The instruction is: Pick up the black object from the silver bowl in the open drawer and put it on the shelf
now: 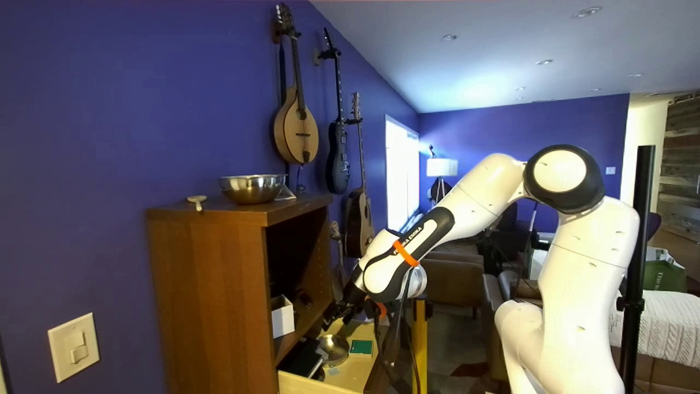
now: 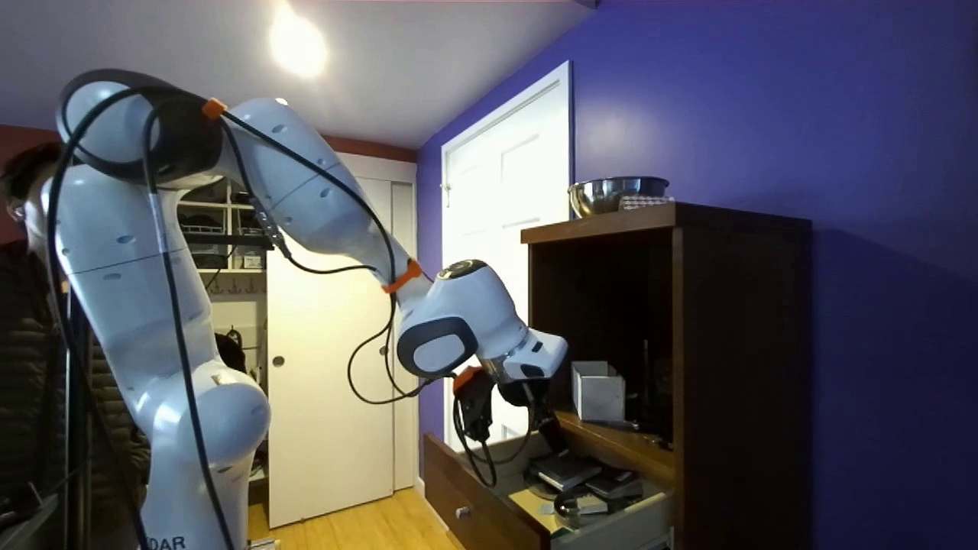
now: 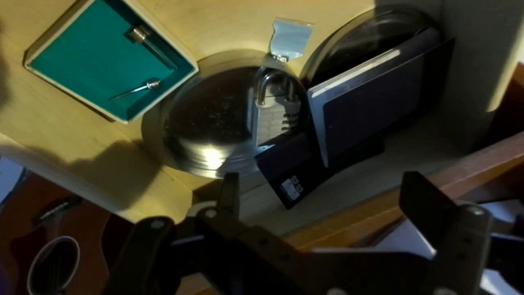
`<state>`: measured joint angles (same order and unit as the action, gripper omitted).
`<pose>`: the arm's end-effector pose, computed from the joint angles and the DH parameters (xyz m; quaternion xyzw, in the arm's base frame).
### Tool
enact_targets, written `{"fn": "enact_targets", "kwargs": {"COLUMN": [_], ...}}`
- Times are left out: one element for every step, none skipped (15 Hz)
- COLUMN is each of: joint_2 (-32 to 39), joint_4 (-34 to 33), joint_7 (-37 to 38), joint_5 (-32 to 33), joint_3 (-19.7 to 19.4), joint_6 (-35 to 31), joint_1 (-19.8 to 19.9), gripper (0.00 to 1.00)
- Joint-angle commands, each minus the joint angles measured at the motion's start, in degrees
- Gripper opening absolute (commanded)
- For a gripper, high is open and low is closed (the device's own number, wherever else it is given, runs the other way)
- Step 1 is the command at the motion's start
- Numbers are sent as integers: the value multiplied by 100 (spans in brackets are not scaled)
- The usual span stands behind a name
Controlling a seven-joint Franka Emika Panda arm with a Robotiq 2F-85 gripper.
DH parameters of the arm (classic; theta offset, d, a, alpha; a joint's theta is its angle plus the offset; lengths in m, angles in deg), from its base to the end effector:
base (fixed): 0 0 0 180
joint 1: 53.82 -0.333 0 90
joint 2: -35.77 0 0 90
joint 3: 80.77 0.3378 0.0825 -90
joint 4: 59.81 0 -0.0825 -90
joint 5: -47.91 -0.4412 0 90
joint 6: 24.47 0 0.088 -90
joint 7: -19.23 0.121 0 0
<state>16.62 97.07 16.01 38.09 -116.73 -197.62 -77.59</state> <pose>0.4565 -0.0981 0.3294 -0.9413 0.1664 -0.2787 0.0928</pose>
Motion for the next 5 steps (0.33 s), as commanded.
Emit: {"fn": "enact_targets", "kwargs": {"joint_2": [-176,-324,-425,-479,-494], "joint_4": [73,128,164,187,190], "joint_7": [-38,-69,-99,-128,-147], "joint_5": [61,98,110,112,112], "joint_3": [340,523,584,591,591], "joint_6": [79,128,159,172,185], "joint_1": [318,493,561,577,581], "gripper": [100,100,100,100,100]}}
